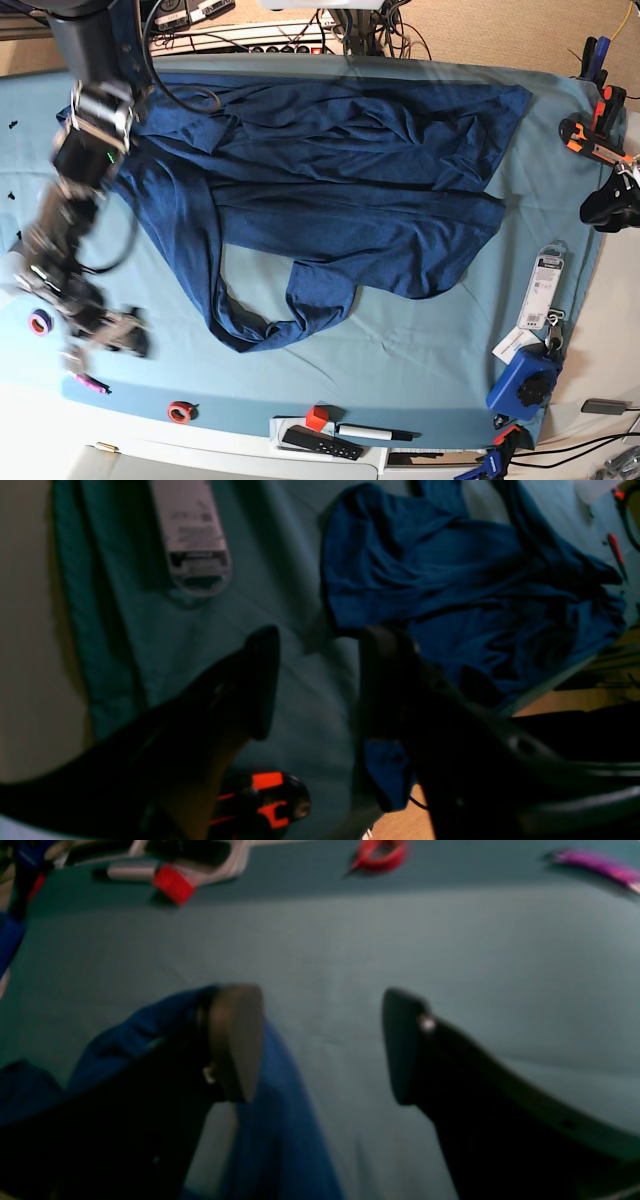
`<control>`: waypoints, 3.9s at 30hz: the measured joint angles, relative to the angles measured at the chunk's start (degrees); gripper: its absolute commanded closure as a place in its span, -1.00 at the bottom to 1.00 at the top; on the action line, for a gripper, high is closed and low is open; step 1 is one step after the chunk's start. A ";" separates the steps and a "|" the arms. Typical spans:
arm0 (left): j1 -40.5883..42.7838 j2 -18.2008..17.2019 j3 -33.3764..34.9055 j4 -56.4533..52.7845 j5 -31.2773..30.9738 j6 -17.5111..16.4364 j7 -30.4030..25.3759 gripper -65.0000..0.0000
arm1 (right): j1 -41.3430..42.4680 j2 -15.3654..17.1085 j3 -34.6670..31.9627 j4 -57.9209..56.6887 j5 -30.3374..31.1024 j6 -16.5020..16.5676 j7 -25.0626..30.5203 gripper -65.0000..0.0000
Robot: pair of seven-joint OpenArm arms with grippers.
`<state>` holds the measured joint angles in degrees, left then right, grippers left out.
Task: Layout the t-shirt on the table in an organized manner, then fold the t-shirt properly
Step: 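Move the right gripper over the shirt's loose hem loop and grasp it, then drag the grasped fabric with the right gripper across the shirt middle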
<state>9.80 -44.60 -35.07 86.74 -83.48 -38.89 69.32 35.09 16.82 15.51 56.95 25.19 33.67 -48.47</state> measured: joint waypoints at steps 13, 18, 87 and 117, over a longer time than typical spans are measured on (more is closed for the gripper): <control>0.04 0.02 0.00 0.02 0.02 0.02 -0.02 0.15 | 9.66 -9.62 -4.76 -26.73 -16.55 -7.93 9.60 -0.16; 0.04 0.00 0.00 0.04 0.02 0.00 -0.09 0.15 | 9.84 -9.20 -4.74 -26.97 -21.11 -11.43 12.37 0.17; -3.50 13.00 -0.20 -0.07 0.24 0.02 -3.02 0.15 | -43.89 -17.11 -35.17 68.63 -25.97 -18.38 -0.79 0.06; -4.72 18.10 -0.26 -0.11 0.20 -0.81 -1.90 0.15 | -19.82 -24.41 -31.76 31.21 -25.42 -22.53 -12.79 1.00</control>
<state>5.08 -26.50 -35.33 86.63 -83.29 -39.70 67.42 15.27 -7.60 -16.25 88.16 -0.23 11.14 -61.25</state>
